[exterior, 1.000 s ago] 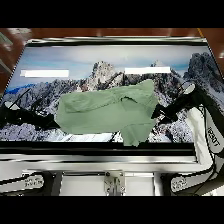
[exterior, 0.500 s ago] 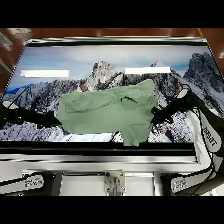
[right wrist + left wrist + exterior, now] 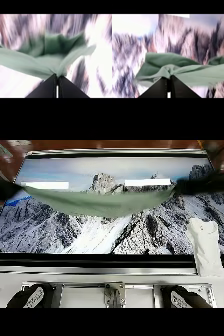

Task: Fold the shirts.

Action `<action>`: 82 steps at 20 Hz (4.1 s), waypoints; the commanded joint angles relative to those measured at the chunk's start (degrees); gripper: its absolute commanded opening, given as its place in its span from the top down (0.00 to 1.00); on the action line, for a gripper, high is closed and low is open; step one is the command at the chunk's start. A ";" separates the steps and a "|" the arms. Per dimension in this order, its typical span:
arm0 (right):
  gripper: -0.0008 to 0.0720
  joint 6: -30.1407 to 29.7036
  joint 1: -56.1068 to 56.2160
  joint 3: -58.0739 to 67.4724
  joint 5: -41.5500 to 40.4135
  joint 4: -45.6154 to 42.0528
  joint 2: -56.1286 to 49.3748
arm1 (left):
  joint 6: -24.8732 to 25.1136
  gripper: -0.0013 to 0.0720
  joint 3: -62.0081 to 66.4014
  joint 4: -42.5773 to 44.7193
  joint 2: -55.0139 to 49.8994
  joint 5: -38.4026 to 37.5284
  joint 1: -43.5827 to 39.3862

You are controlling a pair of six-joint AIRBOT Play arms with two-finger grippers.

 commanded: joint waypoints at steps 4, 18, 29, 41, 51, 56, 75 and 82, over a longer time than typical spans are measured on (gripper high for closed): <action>0.92 3.61 0.00 14.12 -16.22 -2.21 27.71 | -2.47 0.93 19.89 0.37 18.75 16.41 -0.39; 0.92 11.58 0.00 14.12 3.52 -20.24 38.51 | -8.22 0.92 22.23 22.18 24.74 -9.33 -0.39; 0.92 14.95 0.02 -13.68 9.57 -17.46 15.52 | -7.34 0.92 -3.87 23.58 6.25 -16.06 -0.39; 0.92 3.58 0.04 -22.95 -49.27 16.57 -19.17 | -3.06 0.92 -3.58 16.63 -30.14 23.71 -5.49; 0.92 -14.97 6.95 -22.95 -65.96 16.41 -30.25 | -1.27 0.92 -3.58 -0.52 -45.94 30.05 -7.30; 0.92 -13.73 6.80 -22.95 -63.34 16.61 -30.77 | 0.76 0.92 -3.54 -0.48 -47.98 26.84 -8.37; 0.92 14.67 -0.22 -22.97 -18.27 -11.91 -28.57 | -2.56 0.92 -0.09 10.03 -50.42 -2.23 -7.15; 0.89 15.69 0.07 -22.95 -19.02 -11.54 -30.47 | -4.15 0.41 0.00 9.25 -52.74 -6.97 -7.76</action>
